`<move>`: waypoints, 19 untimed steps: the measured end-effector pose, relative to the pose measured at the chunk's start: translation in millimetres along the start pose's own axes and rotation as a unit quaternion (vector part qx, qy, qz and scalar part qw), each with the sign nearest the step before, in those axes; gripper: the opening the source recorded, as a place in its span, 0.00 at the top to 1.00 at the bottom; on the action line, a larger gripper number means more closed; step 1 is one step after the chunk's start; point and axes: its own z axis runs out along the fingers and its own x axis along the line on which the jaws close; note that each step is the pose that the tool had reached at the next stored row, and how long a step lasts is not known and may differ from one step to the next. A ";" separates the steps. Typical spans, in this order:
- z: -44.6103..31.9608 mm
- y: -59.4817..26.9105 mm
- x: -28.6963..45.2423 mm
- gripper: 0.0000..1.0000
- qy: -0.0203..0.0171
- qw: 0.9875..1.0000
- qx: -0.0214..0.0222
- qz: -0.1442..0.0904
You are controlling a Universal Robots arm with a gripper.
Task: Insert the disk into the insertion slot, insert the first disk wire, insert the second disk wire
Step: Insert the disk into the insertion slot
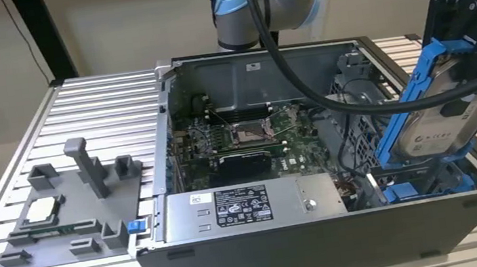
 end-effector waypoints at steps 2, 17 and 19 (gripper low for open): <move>0.1 -0.3 0.0 1.00 0.000 1.000 0.000 0.000; 3.3 -1.2 0.1 1.00 0.000 1.000 0.000 0.000; 3.9 -1.2 0.1 1.00 0.000 1.000 0.000 0.000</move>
